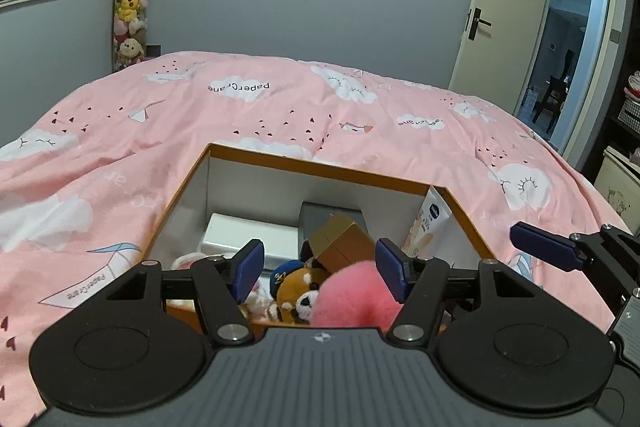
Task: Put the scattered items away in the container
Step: 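Withdraw both tools from the orange box toward the pink wallet and crocheted orange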
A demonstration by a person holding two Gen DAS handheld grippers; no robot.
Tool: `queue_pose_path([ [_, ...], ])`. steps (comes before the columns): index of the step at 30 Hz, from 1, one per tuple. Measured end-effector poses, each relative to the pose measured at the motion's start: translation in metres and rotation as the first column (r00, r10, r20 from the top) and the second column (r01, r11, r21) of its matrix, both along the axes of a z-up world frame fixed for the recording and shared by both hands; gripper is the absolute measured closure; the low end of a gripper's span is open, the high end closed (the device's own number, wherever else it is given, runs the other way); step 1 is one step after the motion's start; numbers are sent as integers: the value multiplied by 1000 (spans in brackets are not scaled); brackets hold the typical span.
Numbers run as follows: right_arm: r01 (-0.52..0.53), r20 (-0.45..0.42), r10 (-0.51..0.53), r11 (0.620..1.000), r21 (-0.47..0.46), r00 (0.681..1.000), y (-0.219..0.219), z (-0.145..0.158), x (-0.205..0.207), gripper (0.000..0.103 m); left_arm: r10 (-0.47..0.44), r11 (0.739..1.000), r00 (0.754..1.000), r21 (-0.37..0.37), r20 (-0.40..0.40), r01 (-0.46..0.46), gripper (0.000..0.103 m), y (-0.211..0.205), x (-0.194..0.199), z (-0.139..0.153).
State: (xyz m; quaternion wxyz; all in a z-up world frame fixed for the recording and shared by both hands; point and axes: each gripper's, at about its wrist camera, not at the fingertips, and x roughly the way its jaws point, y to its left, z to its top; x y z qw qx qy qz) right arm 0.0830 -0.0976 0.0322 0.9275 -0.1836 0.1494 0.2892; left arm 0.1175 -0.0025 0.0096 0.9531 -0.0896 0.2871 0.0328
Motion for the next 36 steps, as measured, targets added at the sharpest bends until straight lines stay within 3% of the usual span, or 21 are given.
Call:
queue_pose_path([
  [6, 57, -31, -55, 997, 55, 998, -9, -10, -11, 27, -12, 999, 1000, 33, -14, 12, 31, 3, -17, -6],
  [11, 103, -72, -96, 989, 103, 993, -15, -18, -19, 27, -39, 993, 999, 111, -9, 40, 30, 2, -35, -11],
  [15, 132, -88, -121, 982, 133, 989, -20, -24, -27, 27, -58, 993, 998, 105, -18, 59, 31, 8, -48, -15],
  [22, 99, -154, -76, 985, 143, 985, -23, -26, -35, 22, -79, 988, 996, 129, -42, 84, 31, 11, -68, -16],
  [26, 75, -254, -44, 991, 114, 966, -20, -28, -38, 19, -73, 985, 993, 150, -94, 87, 31, 13, -76, -22],
  [31, 50, -340, -28, 997, 56, 940, -16, -40, -42, 18, -81, 991, 983, 93, -166, 97, 31, 25, -84, -31],
  [36, -4, -438, 24, 999, 48, 899, -12, -55, -42, 21, -79, 990, 969, 97, -235, 104, 31, 34, -89, -38],
])
